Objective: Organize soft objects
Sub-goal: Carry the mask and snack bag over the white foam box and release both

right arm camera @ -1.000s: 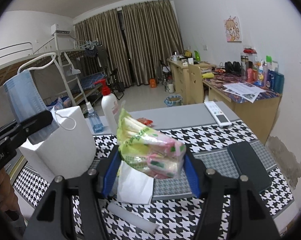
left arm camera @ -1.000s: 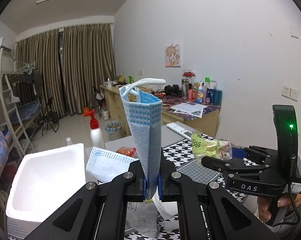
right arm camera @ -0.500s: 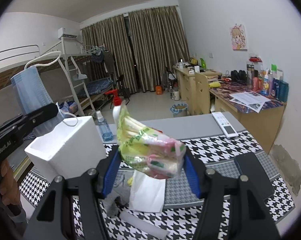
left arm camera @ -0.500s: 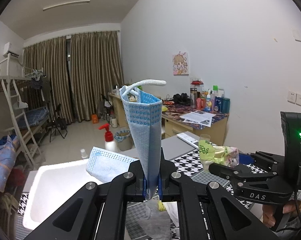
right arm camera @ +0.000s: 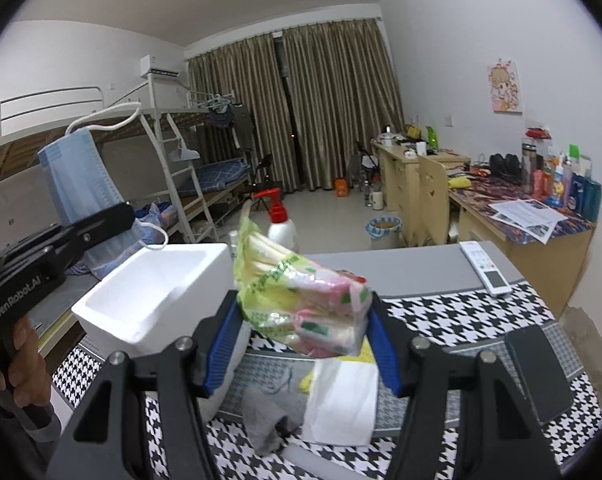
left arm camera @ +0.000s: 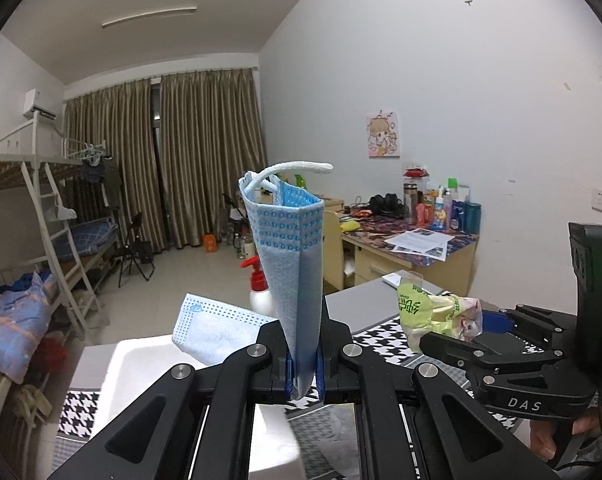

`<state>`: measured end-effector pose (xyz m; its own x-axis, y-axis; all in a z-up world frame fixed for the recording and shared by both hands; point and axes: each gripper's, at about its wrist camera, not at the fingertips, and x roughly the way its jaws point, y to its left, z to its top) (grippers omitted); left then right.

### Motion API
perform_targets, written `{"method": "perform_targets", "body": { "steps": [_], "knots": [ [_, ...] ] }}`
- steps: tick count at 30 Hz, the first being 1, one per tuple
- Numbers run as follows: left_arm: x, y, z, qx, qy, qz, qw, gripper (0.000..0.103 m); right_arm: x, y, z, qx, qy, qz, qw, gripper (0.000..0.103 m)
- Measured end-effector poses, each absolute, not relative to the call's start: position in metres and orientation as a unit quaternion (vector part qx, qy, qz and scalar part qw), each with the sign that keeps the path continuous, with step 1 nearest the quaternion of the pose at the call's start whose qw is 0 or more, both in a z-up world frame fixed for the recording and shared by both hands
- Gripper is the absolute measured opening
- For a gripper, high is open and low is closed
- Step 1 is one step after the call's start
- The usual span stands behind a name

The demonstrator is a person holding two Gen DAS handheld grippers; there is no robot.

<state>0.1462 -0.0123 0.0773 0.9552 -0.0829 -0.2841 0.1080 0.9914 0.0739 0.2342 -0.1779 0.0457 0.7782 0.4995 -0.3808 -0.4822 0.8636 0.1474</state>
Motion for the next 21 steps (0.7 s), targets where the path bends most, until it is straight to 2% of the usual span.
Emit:
{"method": "perform_targets", "body": {
  "steps": [21],
  "knots": [
    [0.158, 0.027, 0.071, 0.025, 0.166, 0.02, 0.986, 0.008, 0.247, -0.126, 0.046, 0.001, 0.223, 0.318, 0.922, 0.065]
  ]
}}
